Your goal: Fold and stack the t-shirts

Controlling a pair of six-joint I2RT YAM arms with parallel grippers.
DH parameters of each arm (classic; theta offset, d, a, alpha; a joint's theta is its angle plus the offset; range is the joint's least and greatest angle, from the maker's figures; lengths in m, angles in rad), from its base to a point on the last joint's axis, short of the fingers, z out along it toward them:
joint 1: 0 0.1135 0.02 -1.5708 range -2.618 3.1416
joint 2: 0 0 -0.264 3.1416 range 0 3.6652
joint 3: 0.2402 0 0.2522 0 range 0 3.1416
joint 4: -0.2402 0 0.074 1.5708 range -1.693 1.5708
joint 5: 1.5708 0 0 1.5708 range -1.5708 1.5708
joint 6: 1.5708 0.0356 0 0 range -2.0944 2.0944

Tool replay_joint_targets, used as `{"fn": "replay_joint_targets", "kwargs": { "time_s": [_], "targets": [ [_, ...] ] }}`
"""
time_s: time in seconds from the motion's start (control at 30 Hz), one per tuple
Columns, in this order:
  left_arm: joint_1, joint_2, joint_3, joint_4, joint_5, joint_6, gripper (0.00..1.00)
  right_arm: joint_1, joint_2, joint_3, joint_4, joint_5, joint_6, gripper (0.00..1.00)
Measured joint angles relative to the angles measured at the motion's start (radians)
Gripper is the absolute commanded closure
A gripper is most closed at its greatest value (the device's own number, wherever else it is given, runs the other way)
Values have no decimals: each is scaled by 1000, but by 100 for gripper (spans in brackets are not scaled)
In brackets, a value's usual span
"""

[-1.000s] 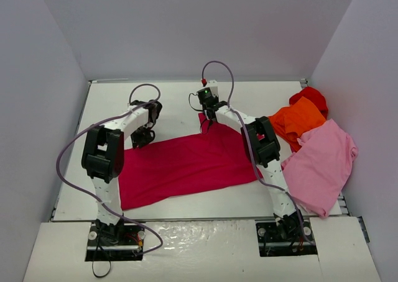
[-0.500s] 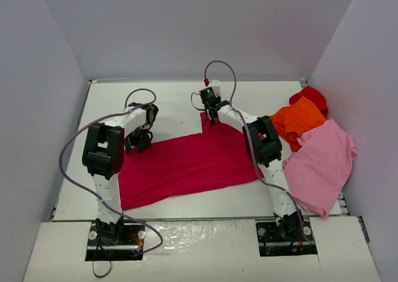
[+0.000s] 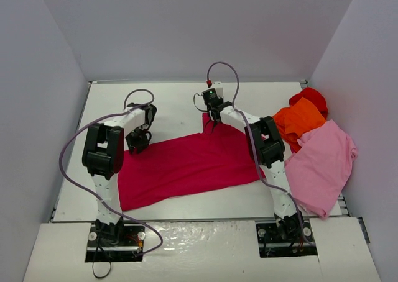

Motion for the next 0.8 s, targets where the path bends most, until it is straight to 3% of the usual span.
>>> {"fn": "replay_joint_targets", "kwargs": {
  "time_s": [0.03,0.07,0.8],
  "targets": [
    [2,-2,-8,17,9,1,96,-2,-6,-9,-1,0,0,100],
    [4,-5,-16,35,16,4,100,-4,-13,-19,-2,0,0,100],
    [33,-154,-185,166,78,52,100,-26,-149,-215,-19,12,4,100]
  ]
}}
